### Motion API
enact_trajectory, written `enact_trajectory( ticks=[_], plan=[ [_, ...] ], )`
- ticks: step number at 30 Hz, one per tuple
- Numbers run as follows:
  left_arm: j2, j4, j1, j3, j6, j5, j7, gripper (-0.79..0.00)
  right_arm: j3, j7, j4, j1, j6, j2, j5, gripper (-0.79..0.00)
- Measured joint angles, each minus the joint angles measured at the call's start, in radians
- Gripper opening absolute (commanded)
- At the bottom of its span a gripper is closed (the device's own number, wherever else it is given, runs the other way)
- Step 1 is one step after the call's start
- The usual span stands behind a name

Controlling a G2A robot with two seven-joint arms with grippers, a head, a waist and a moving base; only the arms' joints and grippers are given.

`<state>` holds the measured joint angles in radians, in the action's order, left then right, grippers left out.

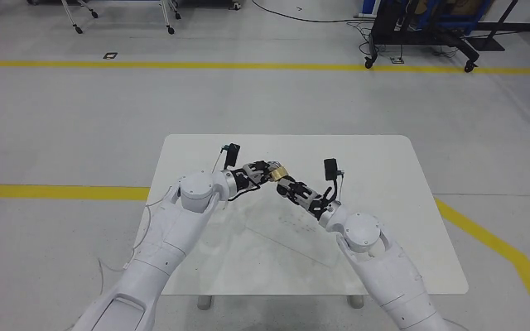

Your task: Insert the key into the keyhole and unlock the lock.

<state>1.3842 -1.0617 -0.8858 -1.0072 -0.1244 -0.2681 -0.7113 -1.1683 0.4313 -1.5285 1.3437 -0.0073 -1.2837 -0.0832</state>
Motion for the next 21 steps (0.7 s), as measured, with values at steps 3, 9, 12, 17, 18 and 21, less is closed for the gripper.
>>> enact_trajectory(
  ticks=[3, 9, 12, 17, 18, 21],
  plan=[
    [0.001, 0.003, 0.002, 0.0, -0.004, -0.005, 0.0, -0.785, 0.001, -0.005, -0.001, 0.0, 0.004, -0.001, -0.002, -0.111],
    [0.003, 0.016, 0.007, -0.004, -0.022, -0.027, 0.002, -0.785, -0.003, -0.003, -0.011, 0.005, 0.006, 0.001, -0.004, 0.0],
    [0.005, 0.022, 0.01, -0.006, -0.027, -0.034, 0.009, -0.785, -0.014, 0.008, -0.022, 0.014, -0.002, 0.004, -0.008, 0.0],
    [0.006, 0.027, 0.009, -0.017, -0.025, -0.053, 0.032, -0.785, -0.038, 0.016, -0.049, 0.037, -0.015, 0.01, -0.003, 0.0],
    [0.006, 0.027, 0.008, -0.02, -0.027, -0.059, 0.036, -0.785, -0.039, 0.017, -0.05, 0.038, -0.016, 0.01, 0.0, 0.0],
    [0.008, 0.031, 0.006, -0.026, -0.043, -0.082, 0.036, -0.785, -0.039, 0.017, -0.05, 0.038, -0.016, 0.01, 0.0, 0.0]
  ],
)
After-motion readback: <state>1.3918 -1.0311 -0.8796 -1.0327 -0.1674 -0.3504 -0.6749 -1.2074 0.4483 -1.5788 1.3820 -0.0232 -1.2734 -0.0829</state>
